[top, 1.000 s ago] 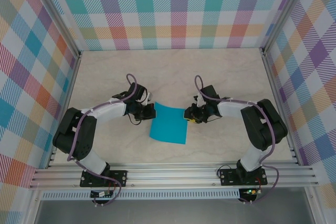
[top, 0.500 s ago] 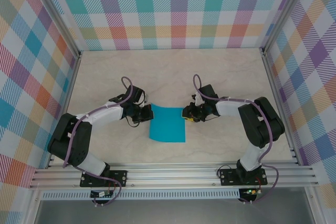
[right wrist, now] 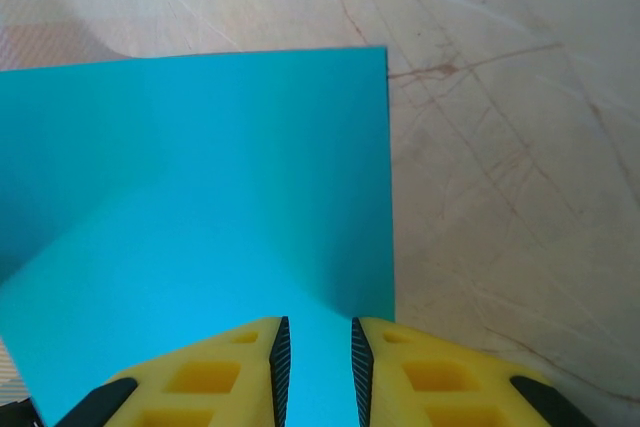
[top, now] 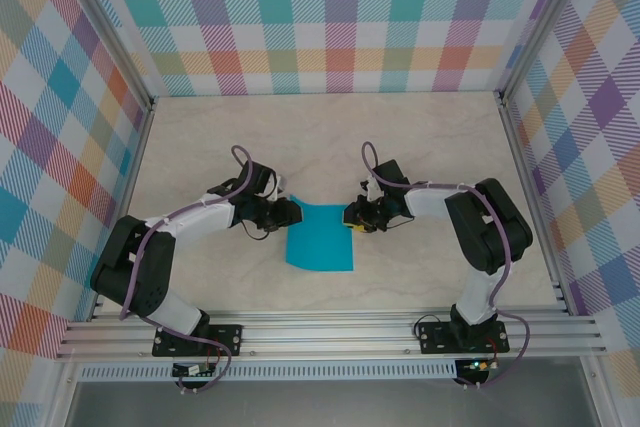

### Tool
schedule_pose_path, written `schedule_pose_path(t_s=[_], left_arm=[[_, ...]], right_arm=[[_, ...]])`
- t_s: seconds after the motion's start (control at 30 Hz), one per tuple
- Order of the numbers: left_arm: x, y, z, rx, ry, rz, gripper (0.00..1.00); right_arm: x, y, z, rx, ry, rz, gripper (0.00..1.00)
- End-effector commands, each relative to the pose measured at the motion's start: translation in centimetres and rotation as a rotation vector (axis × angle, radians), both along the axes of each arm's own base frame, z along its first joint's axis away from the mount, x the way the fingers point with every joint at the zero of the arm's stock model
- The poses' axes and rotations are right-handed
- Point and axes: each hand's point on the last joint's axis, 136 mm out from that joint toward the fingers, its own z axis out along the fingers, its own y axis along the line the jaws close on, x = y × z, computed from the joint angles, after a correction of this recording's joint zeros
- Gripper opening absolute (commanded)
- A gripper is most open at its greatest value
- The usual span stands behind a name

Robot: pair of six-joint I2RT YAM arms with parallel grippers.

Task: Fold a paper plane with a square sheet of paper (fold left side to right side)
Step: Hold the square sheet of paper at the center of the table, then first fold in half a square sheet of paper at the center of the table.

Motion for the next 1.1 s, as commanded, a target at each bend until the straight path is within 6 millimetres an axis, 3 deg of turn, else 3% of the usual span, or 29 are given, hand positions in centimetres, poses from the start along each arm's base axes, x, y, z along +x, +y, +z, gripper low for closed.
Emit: schedule_pose_path(t_s=[0.0, 0.17, 0.3, 0.57, 0.87, 1.07], left_arm=[[0.3, -2.5, 2.2, -0.158, -0.022, -0.032, 0.42], [0.5, -4.8, 3.3, -0.253, -0.025, -0.051, 0.51], [0.6, -6.2, 3.1, -0.269, -0.018, -0.071, 0.52], [0.7, -7.4, 1.4, -0.255, 0.014, -0.076, 0.4], [0.9, -7.6, 0.3, -0.238, 0.029, -0.063, 0.25], [0.9, -7.5, 0.1, -0.233, 0.032, -0.058, 0.22]], right_arm=[[-1.0, -0.9, -1.7, -0.069, 0.053, -0.005, 0.26], [-0.8, -0.5, -1.5, -0.042, 0.038, -0.009, 0.26], [-0.6, -0.1, -1.0, -0.008, 0.027, -0.016, 0.27], [0.3, 0.0, 1.5, 0.021, -0.043, -0.03, 0.33], [0.3, 0.9, 5.9, 0.161, -0.097, -0.05, 0.44], [0.1, 2.3, 6.1, 0.248, -0.04, -0.044, 0.44]])
